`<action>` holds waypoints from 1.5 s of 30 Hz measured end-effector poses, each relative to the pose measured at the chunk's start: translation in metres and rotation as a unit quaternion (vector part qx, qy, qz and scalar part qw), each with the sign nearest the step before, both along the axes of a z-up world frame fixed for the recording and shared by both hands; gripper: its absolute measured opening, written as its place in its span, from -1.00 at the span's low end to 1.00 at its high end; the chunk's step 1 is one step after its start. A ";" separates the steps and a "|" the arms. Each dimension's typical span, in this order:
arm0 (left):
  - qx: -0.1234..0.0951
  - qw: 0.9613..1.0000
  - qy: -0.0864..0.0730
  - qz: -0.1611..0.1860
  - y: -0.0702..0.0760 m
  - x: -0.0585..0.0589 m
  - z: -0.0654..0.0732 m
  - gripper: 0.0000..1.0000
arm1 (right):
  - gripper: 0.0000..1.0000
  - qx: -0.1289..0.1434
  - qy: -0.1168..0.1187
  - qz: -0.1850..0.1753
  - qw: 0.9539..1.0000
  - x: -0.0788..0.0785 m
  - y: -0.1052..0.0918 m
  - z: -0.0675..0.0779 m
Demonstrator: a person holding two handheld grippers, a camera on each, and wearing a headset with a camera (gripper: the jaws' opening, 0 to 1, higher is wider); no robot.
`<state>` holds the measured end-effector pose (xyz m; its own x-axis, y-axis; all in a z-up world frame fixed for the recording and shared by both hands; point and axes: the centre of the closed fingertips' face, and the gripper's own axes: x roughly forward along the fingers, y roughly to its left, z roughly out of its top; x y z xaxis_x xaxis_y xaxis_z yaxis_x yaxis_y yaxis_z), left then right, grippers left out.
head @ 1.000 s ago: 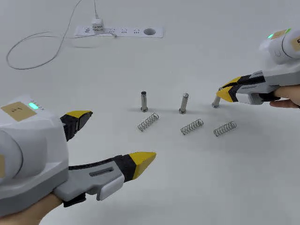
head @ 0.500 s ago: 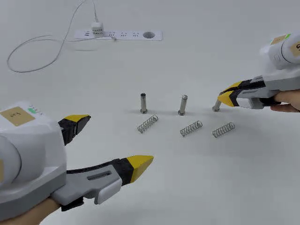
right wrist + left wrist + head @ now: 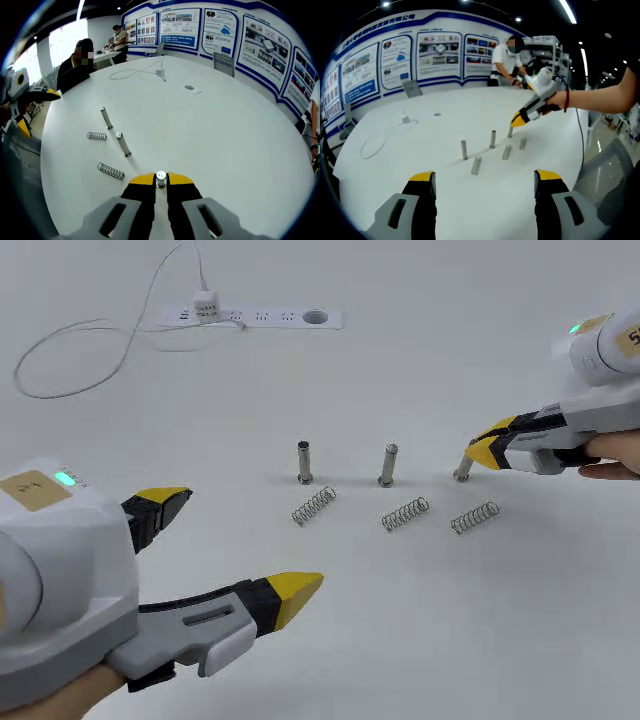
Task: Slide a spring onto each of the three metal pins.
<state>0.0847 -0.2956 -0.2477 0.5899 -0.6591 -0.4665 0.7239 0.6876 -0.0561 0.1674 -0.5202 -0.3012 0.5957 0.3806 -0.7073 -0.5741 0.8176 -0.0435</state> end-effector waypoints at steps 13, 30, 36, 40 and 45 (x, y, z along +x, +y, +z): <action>0.005 1.000 0.003 -0.004 -0.001 -0.001 -0.002 0.63 | -0.81 -0.024 -0.007 0.003 1.000 0.003 -0.004 -0.002; 0.009 1.000 -0.001 -0.007 -0.002 -0.001 0.000 0.61 | -0.40 0.047 -0.020 -0.053 0.997 0.004 -0.007 0.021; 0.013 1.000 -0.001 -0.010 -0.003 0.002 -0.002 0.58 | -0.21 0.053 -0.034 -0.054 0.997 0.000 -0.003 0.030; 0.017 1.000 -0.001 -0.012 -0.003 0.006 -0.004 0.54 | -0.15 0.061 -0.041 -0.053 0.996 -0.005 0.001 0.035; 0.027 1.000 0.001 -0.016 -0.004 0.013 -0.010 0.47 | -0.02 0.071 -0.048 -0.057 0.995 -0.009 0.003 0.039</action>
